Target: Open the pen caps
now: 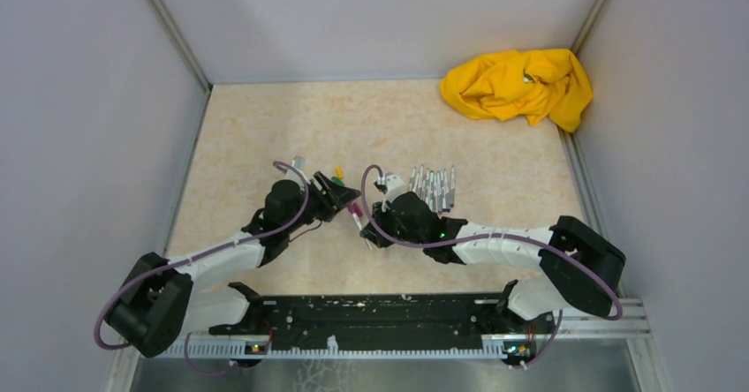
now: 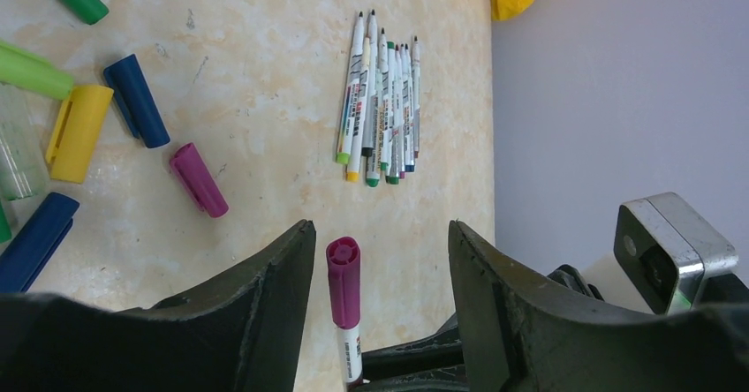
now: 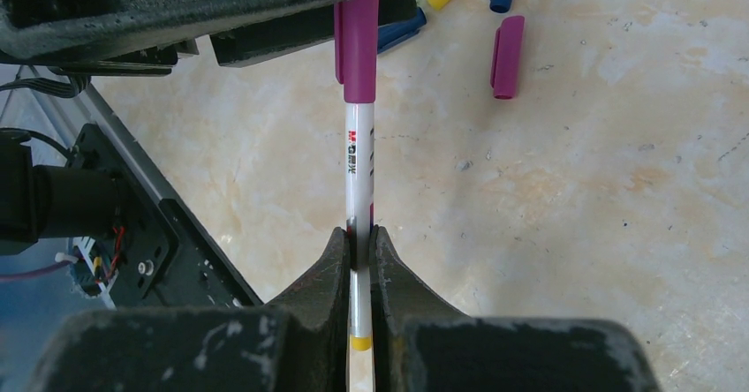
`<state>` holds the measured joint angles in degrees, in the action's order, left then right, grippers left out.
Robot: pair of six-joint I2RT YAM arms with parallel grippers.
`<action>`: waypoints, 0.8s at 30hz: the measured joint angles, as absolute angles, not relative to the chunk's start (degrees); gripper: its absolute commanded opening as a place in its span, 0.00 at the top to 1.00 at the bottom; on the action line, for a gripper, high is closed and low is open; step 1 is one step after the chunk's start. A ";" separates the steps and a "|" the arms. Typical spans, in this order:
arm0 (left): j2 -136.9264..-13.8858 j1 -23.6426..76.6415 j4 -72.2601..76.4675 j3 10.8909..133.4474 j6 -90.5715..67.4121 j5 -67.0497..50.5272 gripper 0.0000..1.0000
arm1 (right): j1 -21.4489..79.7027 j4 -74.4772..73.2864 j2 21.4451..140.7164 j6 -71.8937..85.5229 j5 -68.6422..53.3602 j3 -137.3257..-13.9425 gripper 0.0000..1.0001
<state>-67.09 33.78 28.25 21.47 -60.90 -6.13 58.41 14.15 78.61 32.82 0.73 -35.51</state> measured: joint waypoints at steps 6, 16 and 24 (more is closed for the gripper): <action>-67.75 33.78 29.56 20.80 -60.97 -7.53 0.42 | 58.41 14.13 78.61 32.84 0.10 -35.51 1.00; -67.81 33.87 30.35 19.35 -60.99 -8.60 0.53 | 58.41 14.13 78.61 32.86 -1.06 -35.51 1.00; -67.83 34.00 31.40 19.00 -61.06 -9.08 0.79 | 58.48 14.24 78.61 33.17 -1.45 -35.51 1.00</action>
